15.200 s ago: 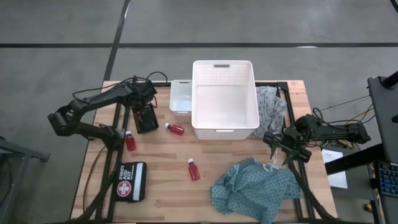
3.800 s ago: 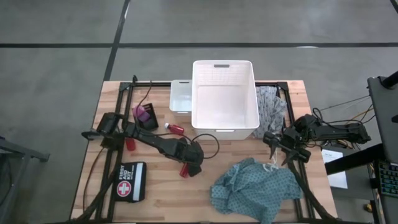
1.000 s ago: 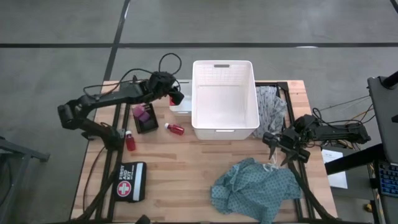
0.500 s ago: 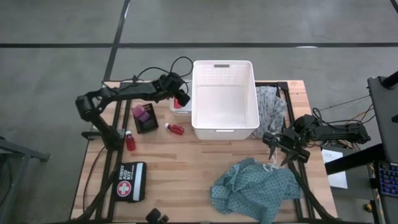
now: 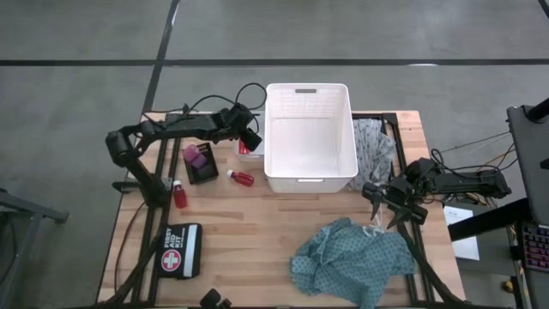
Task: Pick & Place Medicine items
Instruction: Put the bottom red pill bottle into the white bin, then put the right red pill bottle into the white bin
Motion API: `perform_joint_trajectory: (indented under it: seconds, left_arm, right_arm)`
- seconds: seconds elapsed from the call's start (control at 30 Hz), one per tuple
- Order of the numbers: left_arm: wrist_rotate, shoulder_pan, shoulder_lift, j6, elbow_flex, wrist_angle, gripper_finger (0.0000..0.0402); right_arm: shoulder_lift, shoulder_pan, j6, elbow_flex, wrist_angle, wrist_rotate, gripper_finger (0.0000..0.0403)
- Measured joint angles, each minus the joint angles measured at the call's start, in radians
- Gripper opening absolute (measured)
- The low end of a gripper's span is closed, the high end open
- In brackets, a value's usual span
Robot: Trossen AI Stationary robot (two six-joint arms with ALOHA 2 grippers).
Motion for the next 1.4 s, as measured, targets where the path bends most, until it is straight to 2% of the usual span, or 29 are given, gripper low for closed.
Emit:
perform_joint_trajectory:
  seconds: [0.2,0.43,0.93,1.23,1.4]
  left_arm:
    - [0.010,0.014,0.010,0.000,-0.002,0.003,0.0148]
    - [0.059,0.040,0.078,0.005,0.002,0.012,0.0151]
    - [0.060,0.046,0.099,0.004,0.009,0.002,0.0163]
    - [0.060,0.048,0.099,-0.007,0.009,0.004,0.0237]
    - [0.059,0.048,0.098,-0.007,0.009,0.005,0.0260]
  right_arm:
    - [0.000,0.000,0.000,0.000,0.000,0.000,0.0224]
    - [0.000,0.000,0.000,0.000,-0.004,0.000,0.0224]
    - [0.000,0.000,0.000,0.000,-0.008,0.000,0.0224]
    - [0.000,0.000,0.000,0.000,-0.008,0.000,0.0224]
    - [0.000,0.000,0.000,0.000,-0.008,0.000,0.0224]
